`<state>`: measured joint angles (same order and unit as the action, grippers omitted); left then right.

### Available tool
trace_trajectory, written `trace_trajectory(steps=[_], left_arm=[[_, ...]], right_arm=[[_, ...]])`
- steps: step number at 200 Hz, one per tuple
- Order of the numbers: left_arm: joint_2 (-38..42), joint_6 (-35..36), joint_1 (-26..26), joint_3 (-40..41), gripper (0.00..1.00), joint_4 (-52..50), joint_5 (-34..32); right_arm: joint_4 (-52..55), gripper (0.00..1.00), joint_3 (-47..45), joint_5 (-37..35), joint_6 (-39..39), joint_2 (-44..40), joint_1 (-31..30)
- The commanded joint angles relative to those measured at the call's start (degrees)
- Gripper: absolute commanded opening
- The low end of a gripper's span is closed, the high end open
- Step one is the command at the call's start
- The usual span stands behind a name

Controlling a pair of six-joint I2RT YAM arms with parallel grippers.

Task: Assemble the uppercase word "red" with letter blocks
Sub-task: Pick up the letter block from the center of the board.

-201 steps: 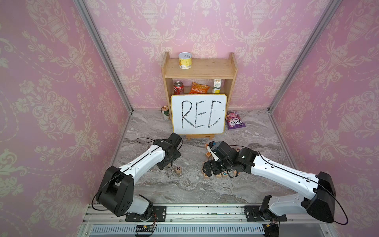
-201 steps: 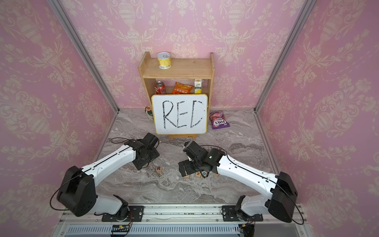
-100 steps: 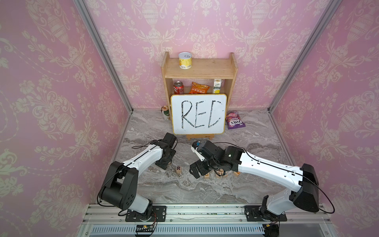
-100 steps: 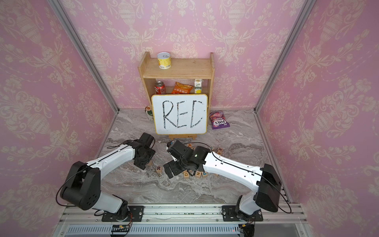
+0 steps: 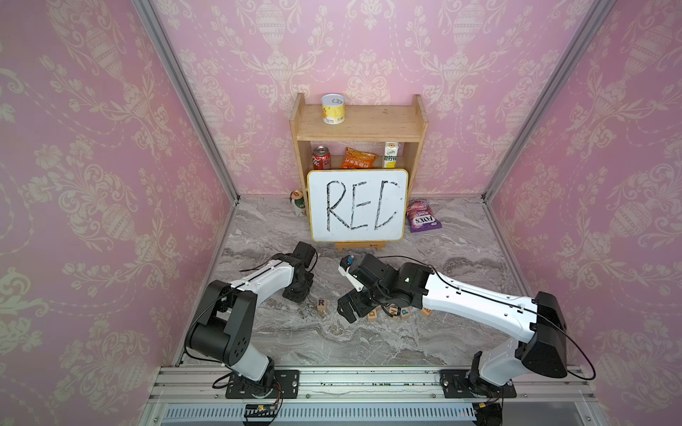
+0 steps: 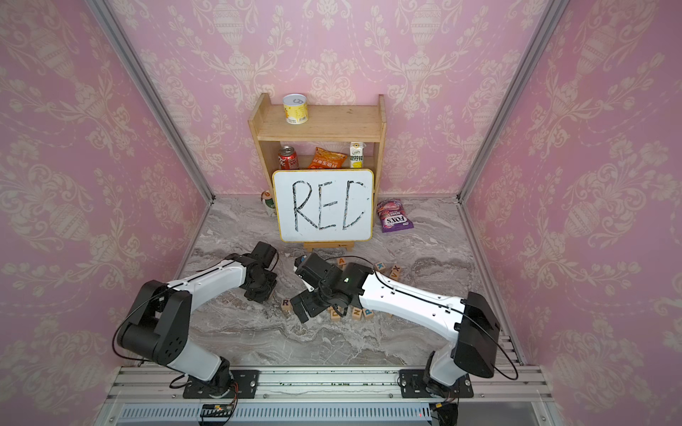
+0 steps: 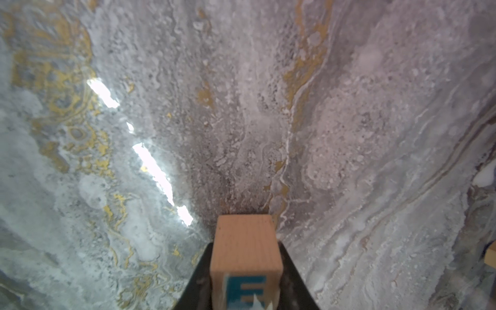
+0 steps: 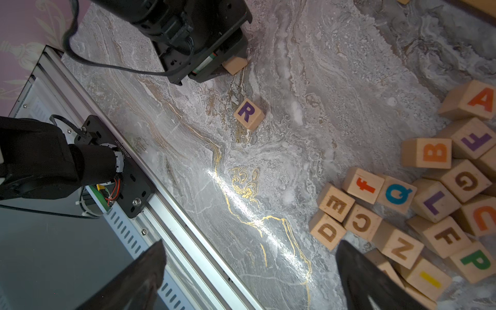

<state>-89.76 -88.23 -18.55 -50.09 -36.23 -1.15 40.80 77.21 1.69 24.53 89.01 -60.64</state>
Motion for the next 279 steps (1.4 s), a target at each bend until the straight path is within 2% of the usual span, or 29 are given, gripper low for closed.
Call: trace_trajectory(steps=[1,74,85,126,153,178,207,229,279], left_arm=[[-0.5,4.3,0.3,-2.1,0.2,-5.9,-1.0],[2.1,18.6,0.4,-6.5,0.16,-14.5,-4.7],[2.4,20.4,0.4,-6.7,0.12,-14.8,-4.6],[2.5,30.8,0.2,-7.8,0.09,-14.9,-2.8],[1.4,38.8,-0.2,-9.3,0.0,-15.3,-0.4],[-0.1,44.7,-1.3,-11.4,0.0,-17.2,-0.2],[-0.3,45.9,-2.5,-13.1,0.0,-17.7,-0.2],[-1.0,44.4,-4.1,-13.4,0.0,-16.6,0.6],[-4.5,41.7,-10.5,-17.5,0.0,-16.9,0.3]], right_arm=[[0.3,1.0,0.0,-0.6,-0.8,-0.3,-0.3],[-0.1,1.0,-1.4,-0.9,-0.5,-1.4,-0.3],[-0.2,1.0,-1.8,-0.9,-0.3,-1.7,-0.3],[-0.6,1.0,-2.9,-1.4,0.5,-2.9,-0.3],[-0.9,1.0,-3.5,-1.7,0.9,-3.5,-0.3],[-0.9,1.0,-3.5,-2.0,1.0,-3.7,-0.3],[-0.7,1.0,-3.6,-2.4,1.5,-3.8,-0.3],[-0.5,1.0,-4.0,-2.7,1.7,-4.3,-0.3],[0.4,1.0,-5.9,-4.9,2.4,-6.7,-0.1]])
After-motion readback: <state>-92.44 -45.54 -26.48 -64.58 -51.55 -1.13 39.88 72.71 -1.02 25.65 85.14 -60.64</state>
